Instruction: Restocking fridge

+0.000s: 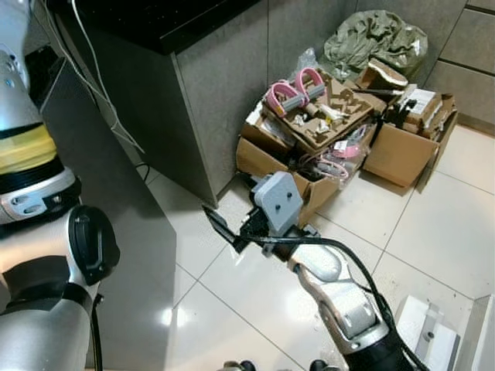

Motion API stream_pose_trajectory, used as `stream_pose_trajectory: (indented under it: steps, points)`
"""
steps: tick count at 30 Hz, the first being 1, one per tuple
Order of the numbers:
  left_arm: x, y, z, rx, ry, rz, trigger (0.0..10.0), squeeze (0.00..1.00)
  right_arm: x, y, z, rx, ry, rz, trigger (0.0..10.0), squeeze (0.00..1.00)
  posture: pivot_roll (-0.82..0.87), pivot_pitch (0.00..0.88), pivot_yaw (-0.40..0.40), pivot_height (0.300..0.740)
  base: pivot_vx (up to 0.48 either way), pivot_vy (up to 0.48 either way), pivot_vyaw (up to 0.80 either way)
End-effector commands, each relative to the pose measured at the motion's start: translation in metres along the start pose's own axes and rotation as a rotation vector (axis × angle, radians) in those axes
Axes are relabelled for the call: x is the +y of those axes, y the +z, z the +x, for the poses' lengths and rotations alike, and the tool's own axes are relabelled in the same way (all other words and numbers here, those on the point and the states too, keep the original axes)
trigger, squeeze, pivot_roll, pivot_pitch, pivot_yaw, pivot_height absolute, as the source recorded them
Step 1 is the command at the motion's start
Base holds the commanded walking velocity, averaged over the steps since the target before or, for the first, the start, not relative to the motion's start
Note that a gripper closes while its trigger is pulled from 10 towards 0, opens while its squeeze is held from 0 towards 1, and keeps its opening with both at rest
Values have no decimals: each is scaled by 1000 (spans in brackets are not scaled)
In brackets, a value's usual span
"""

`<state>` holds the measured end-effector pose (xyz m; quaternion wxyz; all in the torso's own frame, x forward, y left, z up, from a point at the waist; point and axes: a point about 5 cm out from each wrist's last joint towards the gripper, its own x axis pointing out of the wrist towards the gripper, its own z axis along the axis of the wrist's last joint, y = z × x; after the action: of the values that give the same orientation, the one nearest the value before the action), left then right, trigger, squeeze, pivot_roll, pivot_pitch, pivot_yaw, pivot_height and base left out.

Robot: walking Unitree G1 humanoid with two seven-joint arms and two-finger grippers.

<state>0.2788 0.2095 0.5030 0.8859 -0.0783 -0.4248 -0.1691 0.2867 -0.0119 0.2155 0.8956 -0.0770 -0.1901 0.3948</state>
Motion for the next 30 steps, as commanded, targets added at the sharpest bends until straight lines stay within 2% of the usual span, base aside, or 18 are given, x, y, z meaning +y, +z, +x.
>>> stream_pose_trajectory:
  steps: [1, 2, 3, 5, 7, 8, 11, 12, 14, 16, 17, 18, 19, 20, 22, 24, 27, 30]
  points:
    - [-1, -7, -2, 29, -1, 31, 10000, 0, 7, -5, -3, 24, 14, 17, 10000, 0, -62, 292, 83, 740, 0, 0, 0]
    - [3, -30, -10, 109, 41, 90, 10000, 0, 6, -10, -8, 49, 3, 19, 10000, 0, -59, 294, 82, 740, 0, 0, 0]
    - [3, -30, -10, 109, 41, 90, 10000, 0, 6, -10, -8, 49, 3, 19, 10000, 0, -59, 294, 82, 740, 0, 0, 0]
    - [19, -90, -45, 310, 146, 196, 10000, 0, 1, -26, -22, 115, -48, 28, 10000, 0, -60, 298, 79, 740, 0, 0, 0]
    - [30, -122, -73, 424, 223, 217, 10000, 0, -5, -35, -31, 150, -93, 33, 10000, 0, -59, 302, 77, 740, 0, 0, 0]
    - [30, -122, -73, 424, 223, 217, 10000, 0, -5, -35, -31, 150, -93, 33, 10000, 0, -59, 302, 77, 740, 0, 0, 0]
    - [54, -170, -139, 635, 429, 296, 10000, 0, -25, -45, -48, 203, -197, 32, 10000, 0, -63, 306, 75, 740, 0, 0, 0]
    - [54, -170, -139, 635, 429, 296, 10000, 0, -25, -45, -48, 203, -197, 32, 10000, 0, -63, 306, 75, 740, 0, 0, 0]
    - [68, -195, -199, 795, 583, 409, 10000, 0, -44, -52, -65, 254, -287, 11, 10000, 0, -65, 307, 72, 740, 0, 0, 0]
    - [72, -205, -239, 898, 663, 468, 10000, 0, -57, -57, -77, 297, -348, -11, 10000, 0, -69, 308, 70, 740, 0, 0, 0]
    - [72, -205, -239, 898, 663, 468, 10000, 0, -57, -57, -77, 297, -348, -11, 10000, 0, -69, 308, 70, 740, 0, 0, 0]
    - [72, -208, -255, 946, 679, 490, 10000, 0, -62, -60, -83, 318, -379, -21, 10000, 0, -69, 308, 70, 740, 0, 0, 0]
    - [70, -215, -275, 1014, 687, 448, 10000, 0, -68, -64, -91, 346, -418, -24, 10000, 0, -71, 308, 67, 740, 0, 0, 0]
    - [70, -215, -275, 1014, 687, 448, 10000, 0, -68, -64, -91, 346, -418, -24, 10000, 0, -71, 308, 67, 740, 0, 0, 0]
    - [60, -228, -305, 1116, 655, 356, 10000, 0, -76, -71, -102, 387, -478, -23, 10000, 0, -72, 307, 65, 740, 0, 0, 0]
    - [36, -241, -337, 1185, 528, 252, 10000, 0, -81, -85, -120, 443, -575, 10, 10000, 0, -76, 305, 62, 740, 0, 0, 0]
    - [17, -245, -354, 1211, 440, 214, 10000, 0, -83, -92, -130, 463, -642, 42, 10000, 0, -81, 305, 62, 740, 0, 0, 0]
    - [-2, -246, -361, 1205, 335, 291, 10000, 0, -84, -92, -134, 454, -681, 62, 10000, 0, -81, 302, 59, 740, 0, 0, 0]
